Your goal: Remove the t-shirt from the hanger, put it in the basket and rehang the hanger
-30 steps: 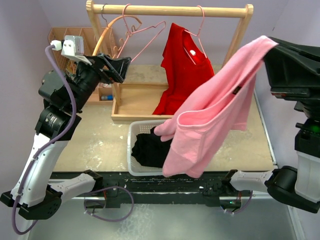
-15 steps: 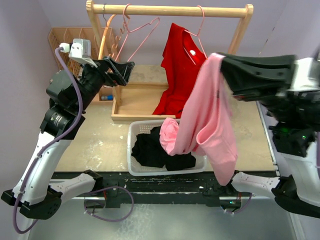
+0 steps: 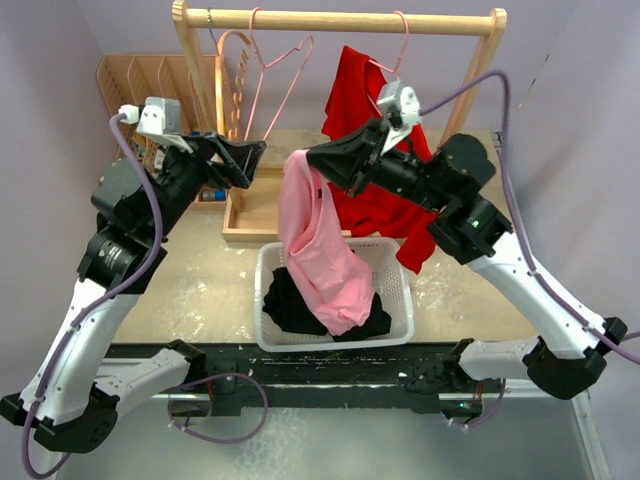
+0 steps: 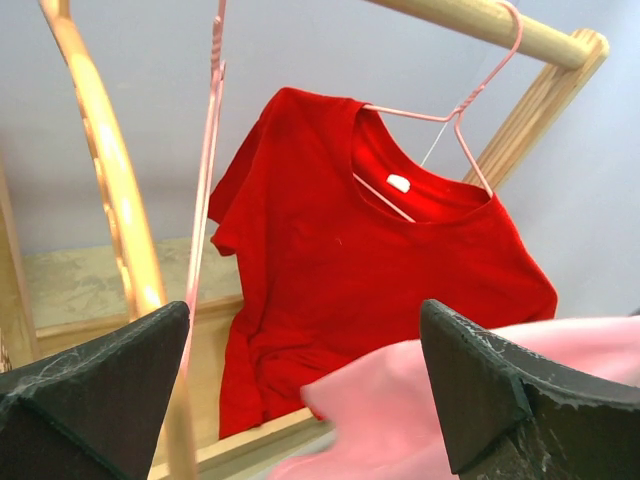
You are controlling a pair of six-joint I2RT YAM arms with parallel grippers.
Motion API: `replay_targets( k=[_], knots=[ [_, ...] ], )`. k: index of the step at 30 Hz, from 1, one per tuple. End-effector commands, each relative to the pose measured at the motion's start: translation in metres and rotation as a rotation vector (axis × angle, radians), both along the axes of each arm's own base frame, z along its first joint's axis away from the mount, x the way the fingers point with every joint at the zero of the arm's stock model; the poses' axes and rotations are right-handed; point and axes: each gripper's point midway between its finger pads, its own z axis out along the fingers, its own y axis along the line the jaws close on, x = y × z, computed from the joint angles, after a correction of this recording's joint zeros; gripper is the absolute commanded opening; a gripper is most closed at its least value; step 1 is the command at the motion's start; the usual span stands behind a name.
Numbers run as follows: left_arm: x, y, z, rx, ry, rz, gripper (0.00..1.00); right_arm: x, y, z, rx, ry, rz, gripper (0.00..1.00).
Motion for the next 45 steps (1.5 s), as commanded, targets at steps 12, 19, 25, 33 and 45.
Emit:
replay_targets(
  k=[12,19,25,33,45],
  knots=[
    [-0.023,0.013,0.013,-0.043,-0.063,0.008,0.99,-0.028,-0.045,-0.122,-0.090,0.284,-0.080,0.00],
    [-0.021,0.003,0.003,-0.050,-0.039,-0.035,0.99,-0.030,-0.085,-0.214,-0.177,0.496,-0.257,0.00],
    [-0.019,-0.003,-0.013,-0.035,0.001,-0.060,0.99,-0.025,-0.110,-0.285,-0.267,0.702,-0.428,0.00],
    [-0.027,0.012,-0.014,-0.046,-0.010,-0.006,0.99,-0.020,-0.157,-0.322,-0.376,0.825,-0.697,0.17],
    [-0.022,0.011,-0.047,-0.020,0.069,0.006,0.99,-0.007,-0.122,-0.245,-0.240,0.610,-0.526,0.44]
  ],
)
